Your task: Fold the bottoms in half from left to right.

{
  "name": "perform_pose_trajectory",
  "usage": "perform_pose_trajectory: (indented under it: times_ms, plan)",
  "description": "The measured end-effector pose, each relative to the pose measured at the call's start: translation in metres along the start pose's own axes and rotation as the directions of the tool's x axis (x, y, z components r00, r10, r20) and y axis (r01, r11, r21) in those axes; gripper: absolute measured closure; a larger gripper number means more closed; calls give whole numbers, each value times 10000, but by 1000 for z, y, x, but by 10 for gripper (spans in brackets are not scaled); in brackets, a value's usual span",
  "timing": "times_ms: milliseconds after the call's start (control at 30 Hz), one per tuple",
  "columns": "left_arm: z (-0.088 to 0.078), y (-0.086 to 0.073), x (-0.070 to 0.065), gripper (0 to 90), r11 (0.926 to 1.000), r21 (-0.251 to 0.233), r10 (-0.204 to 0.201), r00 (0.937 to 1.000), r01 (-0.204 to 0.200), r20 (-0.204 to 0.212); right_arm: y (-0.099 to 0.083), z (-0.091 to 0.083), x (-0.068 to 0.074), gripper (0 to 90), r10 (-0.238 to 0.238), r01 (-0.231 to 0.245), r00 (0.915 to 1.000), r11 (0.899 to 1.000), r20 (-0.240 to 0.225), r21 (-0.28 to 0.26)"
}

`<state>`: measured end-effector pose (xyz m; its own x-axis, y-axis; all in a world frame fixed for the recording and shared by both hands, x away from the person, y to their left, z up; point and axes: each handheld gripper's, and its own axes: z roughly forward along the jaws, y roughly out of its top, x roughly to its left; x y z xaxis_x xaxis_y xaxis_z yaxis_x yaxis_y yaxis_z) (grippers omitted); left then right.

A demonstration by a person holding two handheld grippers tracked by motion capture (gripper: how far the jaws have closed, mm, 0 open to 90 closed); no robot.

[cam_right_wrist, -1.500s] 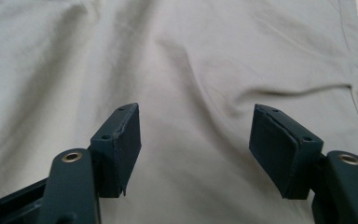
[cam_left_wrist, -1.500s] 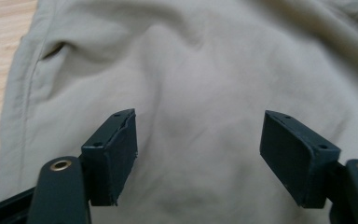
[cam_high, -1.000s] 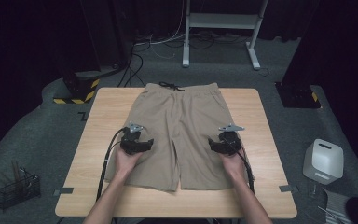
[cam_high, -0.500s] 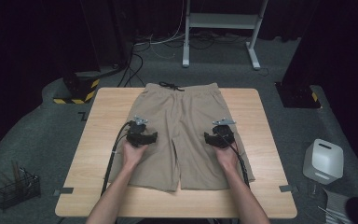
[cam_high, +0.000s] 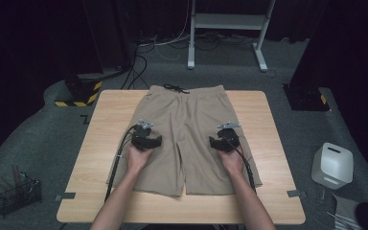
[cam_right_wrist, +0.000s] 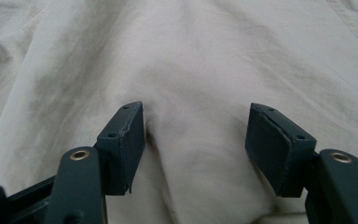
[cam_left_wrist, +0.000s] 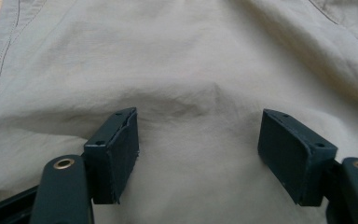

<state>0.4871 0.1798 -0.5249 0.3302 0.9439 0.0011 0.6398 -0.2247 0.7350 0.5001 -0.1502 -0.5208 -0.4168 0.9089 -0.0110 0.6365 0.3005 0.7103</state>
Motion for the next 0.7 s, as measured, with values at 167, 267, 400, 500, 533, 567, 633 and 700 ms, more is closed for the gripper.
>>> perform_pose_trajectory:
  times_ms: [167,267,400,500,533,567,633,700]
  plan:
    - [-4,-5,-3,304,9999,-98,41,10000,-41,-13,-2,-3,3,373,24,-24,10000,10000,14,94]
    - [-8,-10,-5,335,9997,-225,100,9999,-98,63,-7,-7,5,374,-23,23,10000,10000,-25,-7]
    - [-14,-15,-9,367,9994,-287,185,9997,-181,139,-17,-15,10,374,-102,101,9999,9998,-107,-157]
    - [-20,-21,-13,376,9992,-311,254,9995,-247,203,-24,-21,14,374,-145,142,9998,9997,-151,-217]
    - [-23,-23,-15,379,9991,-313,292,9993,-285,221,-26,-24,15,374,-166,162,9997,9997,-179,-208]
    - [-26,-26,-17,380,9989,-297,365,9990,-358,243,-29,-26,17,374,-229,225,9995,9995,-207,-211]
    - [-30,-30,-20,381,9989,-333,337,9990,-327,282,-33,-30,19,374,-265,260,9993,9995,-266,-194]
    - [-35,-35,-22,380,9988,-298,409,9986,-399,336,-35,-33,19,374,-305,299,9991,9994,-284,-200]
